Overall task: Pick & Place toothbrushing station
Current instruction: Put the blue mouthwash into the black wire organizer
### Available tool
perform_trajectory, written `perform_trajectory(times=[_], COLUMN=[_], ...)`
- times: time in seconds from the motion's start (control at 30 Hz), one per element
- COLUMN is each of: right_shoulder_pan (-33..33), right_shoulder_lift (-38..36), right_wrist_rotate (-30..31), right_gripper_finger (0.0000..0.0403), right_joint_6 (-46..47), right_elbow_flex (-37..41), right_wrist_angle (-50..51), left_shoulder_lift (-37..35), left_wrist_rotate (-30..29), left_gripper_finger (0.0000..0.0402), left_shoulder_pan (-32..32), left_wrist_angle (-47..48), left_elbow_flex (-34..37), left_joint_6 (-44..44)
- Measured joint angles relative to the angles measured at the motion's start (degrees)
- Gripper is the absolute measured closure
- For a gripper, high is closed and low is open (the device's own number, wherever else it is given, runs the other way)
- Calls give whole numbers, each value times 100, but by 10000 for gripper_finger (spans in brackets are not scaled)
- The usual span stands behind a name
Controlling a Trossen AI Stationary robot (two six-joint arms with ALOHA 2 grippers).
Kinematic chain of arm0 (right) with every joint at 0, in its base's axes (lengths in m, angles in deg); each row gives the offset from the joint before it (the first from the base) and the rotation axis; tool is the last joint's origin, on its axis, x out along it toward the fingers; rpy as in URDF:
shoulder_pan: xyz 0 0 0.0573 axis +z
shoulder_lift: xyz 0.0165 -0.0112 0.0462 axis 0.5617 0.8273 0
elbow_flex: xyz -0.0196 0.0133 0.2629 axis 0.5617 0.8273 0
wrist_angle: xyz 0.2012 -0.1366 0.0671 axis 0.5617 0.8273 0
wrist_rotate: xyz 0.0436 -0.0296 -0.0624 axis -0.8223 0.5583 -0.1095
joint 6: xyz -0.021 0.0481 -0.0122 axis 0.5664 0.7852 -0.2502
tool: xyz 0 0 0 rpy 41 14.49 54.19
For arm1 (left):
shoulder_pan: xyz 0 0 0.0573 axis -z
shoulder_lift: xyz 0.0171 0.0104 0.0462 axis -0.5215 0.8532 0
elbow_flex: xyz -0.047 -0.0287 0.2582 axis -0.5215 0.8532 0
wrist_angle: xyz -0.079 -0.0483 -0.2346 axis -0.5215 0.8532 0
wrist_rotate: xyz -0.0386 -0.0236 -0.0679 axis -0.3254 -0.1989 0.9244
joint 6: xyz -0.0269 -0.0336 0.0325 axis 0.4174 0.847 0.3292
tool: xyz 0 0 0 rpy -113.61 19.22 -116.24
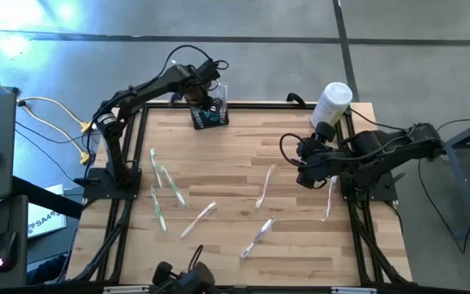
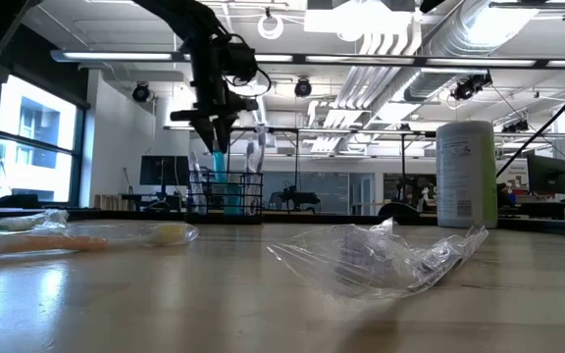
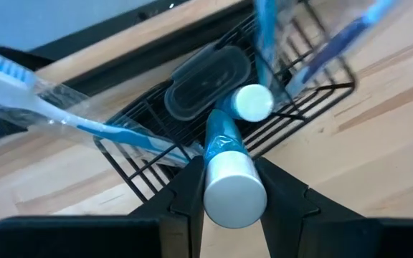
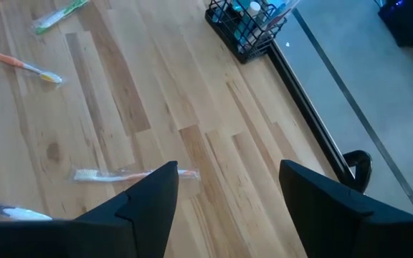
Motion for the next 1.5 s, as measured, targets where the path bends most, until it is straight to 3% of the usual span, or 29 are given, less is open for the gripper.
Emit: perform_trajectory(times=[0.33, 1.5], right_shoulder_pan=[0, -376], right_shoulder_lift=[0, 7], right_wrist_rotate=[57, 82], right_gripper_finger=[167, 167], right_joint_6=[-9, -299], right_elbow_flex=[-2, -4], right_wrist_angle=[4, -94], left_shoulder_lift=[335, 366], left_wrist_rotate=[39, 44], left_gripper_finger=[310, 310], left_shoulder_pan=[-2, -153], left_wrist_angle=[-1, -117], left_elbow_flex=[0, 0], left_joint_6=[-85, -417])
